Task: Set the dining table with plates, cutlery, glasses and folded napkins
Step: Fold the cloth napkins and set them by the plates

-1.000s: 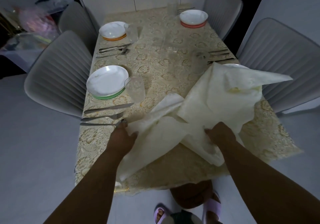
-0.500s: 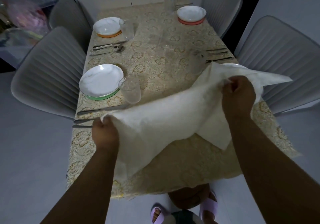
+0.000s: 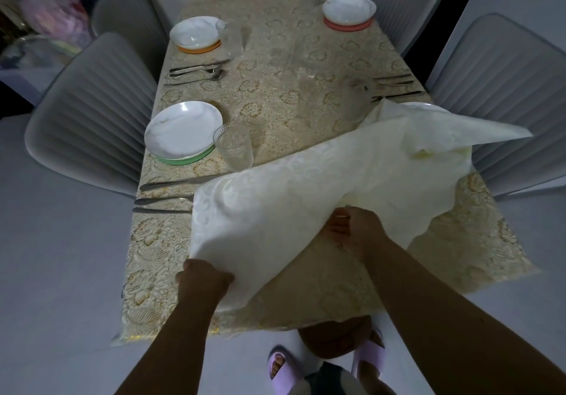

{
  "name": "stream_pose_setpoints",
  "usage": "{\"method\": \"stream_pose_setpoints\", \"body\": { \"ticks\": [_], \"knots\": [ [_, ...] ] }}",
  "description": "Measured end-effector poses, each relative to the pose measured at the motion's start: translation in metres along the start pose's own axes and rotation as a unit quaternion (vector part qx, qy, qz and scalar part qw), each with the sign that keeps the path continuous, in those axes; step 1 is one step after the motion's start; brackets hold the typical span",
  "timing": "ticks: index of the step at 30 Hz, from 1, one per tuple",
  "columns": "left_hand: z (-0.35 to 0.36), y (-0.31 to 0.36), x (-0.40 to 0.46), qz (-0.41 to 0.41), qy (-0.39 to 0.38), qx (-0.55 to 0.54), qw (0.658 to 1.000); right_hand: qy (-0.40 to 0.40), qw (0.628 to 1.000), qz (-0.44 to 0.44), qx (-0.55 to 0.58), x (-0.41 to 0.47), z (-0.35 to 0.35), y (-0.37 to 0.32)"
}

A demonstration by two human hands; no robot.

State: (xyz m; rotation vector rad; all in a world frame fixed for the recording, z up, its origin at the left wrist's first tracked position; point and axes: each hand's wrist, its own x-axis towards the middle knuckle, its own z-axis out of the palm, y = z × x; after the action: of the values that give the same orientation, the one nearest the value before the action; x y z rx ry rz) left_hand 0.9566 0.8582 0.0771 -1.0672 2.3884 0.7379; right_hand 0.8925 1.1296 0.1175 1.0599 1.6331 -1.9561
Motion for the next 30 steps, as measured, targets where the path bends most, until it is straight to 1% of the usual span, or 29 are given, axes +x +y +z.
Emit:
{"method": "stream_pose_setpoints", "body": {
  "ticks": [1,3,4,6,8,11,12,13,14,15,17,19,21,22,24,25,26,27,29,30],
  "knots": [
    [0.001,-0.001,-0.003,0.039,-0.012,0.014,0.999,-0.020,0.999,0.001,0.040,-0.005,0.007,0.003],
    [0.000,-0.001,-0.015,0.147,-0.045,0.044,0.987,-0.056,0.995,-0.012,0.080,-0.014,0.016,0.008],
    [0.001,-0.004,-0.021,0.218,-0.060,0.059,0.972,-0.071,0.993,-0.020,0.089,-0.017,0.020,0.009],
    [0.001,-0.010,-0.026,0.338,-0.068,0.126,0.930,-0.078,0.993,-0.035,0.078,-0.019,0.027,0.009],
    [-0.001,-0.018,-0.025,0.396,-0.052,0.147,0.905,-0.064,0.996,-0.054,0.035,-0.020,0.034,0.010],
    [-0.004,-0.018,-0.024,0.453,-0.006,0.111,0.884,-0.069,0.994,-0.087,0.025,-0.025,0.041,0.015],
    [-0.006,-0.015,-0.026,0.465,0.010,0.094,0.880,-0.067,0.992,-0.102,0.029,-0.028,0.043,0.016],
    [-0.010,-0.013,-0.030,0.446,0.014,0.057,0.893,-0.060,0.990,-0.129,0.026,-0.031,0.043,0.017],
    [-0.015,-0.010,-0.033,0.422,0.013,0.002,0.906,-0.048,0.984,-0.169,0.007,-0.033,0.044,0.019],
    [-0.021,-0.006,-0.035,0.406,0.017,-0.040,0.913,-0.034,0.974,-0.223,-0.014,-0.035,0.045,0.021],
    [-0.033,0.007,-0.044,0.413,0.050,-0.099,0.904,-0.035,0.942,-0.330,-0.050,-0.042,0.045,0.029],
    [-0.045,0.021,-0.055,0.427,0.063,-0.134,0.892,-0.045,0.895,-0.421,-0.138,-0.047,0.045,0.042],
    [-0.053,0.032,-0.065,0.426,0.045,-0.159,0.889,-0.038,0.862,-0.454,-0.223,-0.057,0.048,0.051],
    [-0.058,0.037,-0.070,0.419,0.026,-0.176,0.891,-0.015,0.848,-0.469,-0.245,-0.060,0.048,0.054],
    [-0.065,0.044,-0.079,0.396,-0.020,-0.233,0.888,0.049,0.816,-0.517,-0.255,-0.062,0.044,0.057],
    [-0.069,0.047,-0.082,0.382,-0.041,-0.261,0.885,0.068,0.792,-0.548,-0.260,-0.062,0.040,0.058],
    [-0.074,0.049,-0.085,0.371,-0.059,-0.283,0.882,0.063,0.771,-0.572,-0.273,-0.063,0.036,0.059],
    [-0.077,0.051,-0.086,0.367,-0.071,-0.293,0.880,0.044,0.757,-0.579,-0.298,-0.064,0.033,0.061],
    [-0.084,0.055,-0.089,0.367,-0.091,-0.306,0.874,0.010,0.754,-0.538,-0.376,-0.065,0.031,0.067],
    [-0.088,0.056,-0.088,0.369,-0.103,-0.311,0.870,0.017,0.761,-0.508,-0.402,-0.064,0.030,0.067]
  ]
}}
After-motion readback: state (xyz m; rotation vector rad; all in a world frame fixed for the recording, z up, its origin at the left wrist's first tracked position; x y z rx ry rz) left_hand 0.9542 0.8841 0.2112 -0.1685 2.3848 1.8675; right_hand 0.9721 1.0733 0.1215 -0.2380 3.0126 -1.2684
